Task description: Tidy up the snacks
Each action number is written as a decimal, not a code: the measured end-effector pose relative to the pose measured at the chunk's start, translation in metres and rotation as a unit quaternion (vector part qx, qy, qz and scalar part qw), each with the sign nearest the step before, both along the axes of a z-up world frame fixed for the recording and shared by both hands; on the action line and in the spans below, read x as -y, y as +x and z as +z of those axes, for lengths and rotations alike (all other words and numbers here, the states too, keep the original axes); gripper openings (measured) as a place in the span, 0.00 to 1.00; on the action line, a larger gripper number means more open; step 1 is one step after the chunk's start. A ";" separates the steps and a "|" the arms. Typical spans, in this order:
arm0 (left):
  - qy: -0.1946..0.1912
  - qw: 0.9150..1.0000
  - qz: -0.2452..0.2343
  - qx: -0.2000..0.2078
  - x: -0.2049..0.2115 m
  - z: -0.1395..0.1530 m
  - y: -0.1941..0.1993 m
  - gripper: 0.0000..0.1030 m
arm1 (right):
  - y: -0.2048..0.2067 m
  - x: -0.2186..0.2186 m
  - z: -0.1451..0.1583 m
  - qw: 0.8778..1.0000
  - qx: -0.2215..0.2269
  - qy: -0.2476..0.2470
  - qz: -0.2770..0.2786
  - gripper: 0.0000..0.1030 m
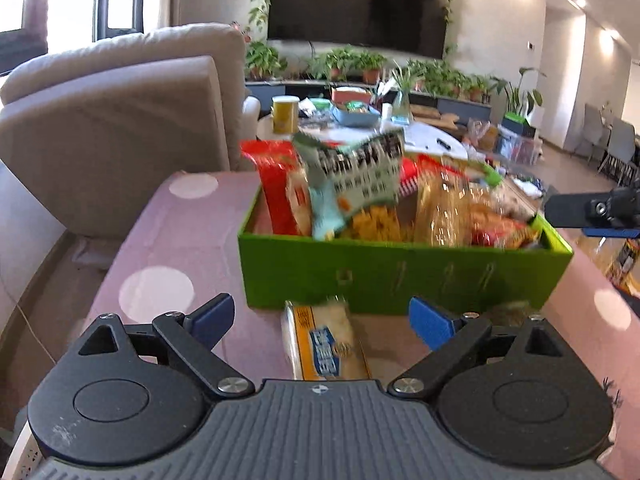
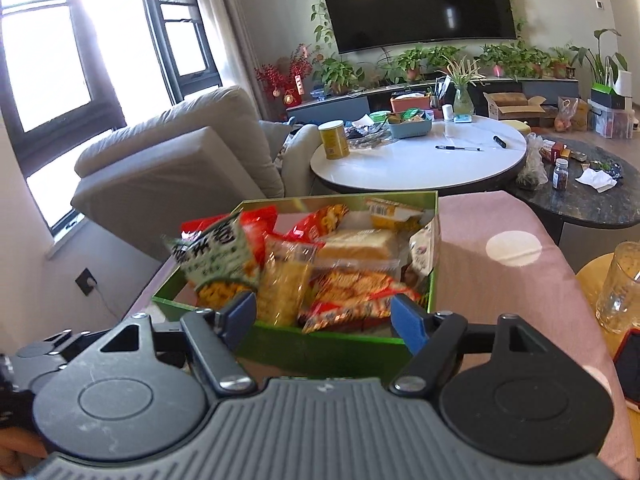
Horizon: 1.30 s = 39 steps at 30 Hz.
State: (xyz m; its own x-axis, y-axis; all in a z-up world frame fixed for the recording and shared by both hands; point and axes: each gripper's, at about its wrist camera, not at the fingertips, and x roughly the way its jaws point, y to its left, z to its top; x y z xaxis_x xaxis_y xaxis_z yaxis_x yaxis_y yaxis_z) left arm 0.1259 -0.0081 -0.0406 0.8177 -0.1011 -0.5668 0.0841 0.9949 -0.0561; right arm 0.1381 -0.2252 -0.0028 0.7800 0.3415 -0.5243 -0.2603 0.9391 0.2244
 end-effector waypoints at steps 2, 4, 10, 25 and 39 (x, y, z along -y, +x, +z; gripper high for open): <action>0.002 1.000 -0.003 -0.005 0.002 -0.004 0.000 0.91 | -0.005 -0.003 -0.002 1.000 -0.002 -0.007 0.000 0.67; 0.008 1.000 -0.005 -0.007 0.005 -0.008 0.000 0.91 | -0.008 -0.005 -0.005 1.000 -0.004 -0.018 -0.005 0.67; 0.029 1.000 0.000 -0.013 0.011 -0.016 0.007 0.91 | -0.010 -0.002 -0.024 0.998 -0.040 -0.029 -0.032 0.68; 0.021 0.999 -0.001 -0.050 0.005 -0.038 0.024 0.76 | 0.002 -0.002 -0.058 0.993 -0.093 -0.044 -0.059 0.68; 0.036 0.999 -0.001 -0.035 0.001 -0.037 0.016 0.41 | 0.004 -0.002 -0.064 0.992 -0.102 -0.046 -0.063 0.68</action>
State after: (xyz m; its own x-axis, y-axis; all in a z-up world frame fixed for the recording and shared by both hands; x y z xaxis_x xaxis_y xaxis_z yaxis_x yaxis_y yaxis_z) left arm 0.1420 -0.0093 -0.0778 0.7760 -0.0595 -0.6280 0.0843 0.9964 0.0098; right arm 0.1422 -0.2229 -0.0672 0.6880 0.1903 -0.7003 -0.0968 0.9804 0.1713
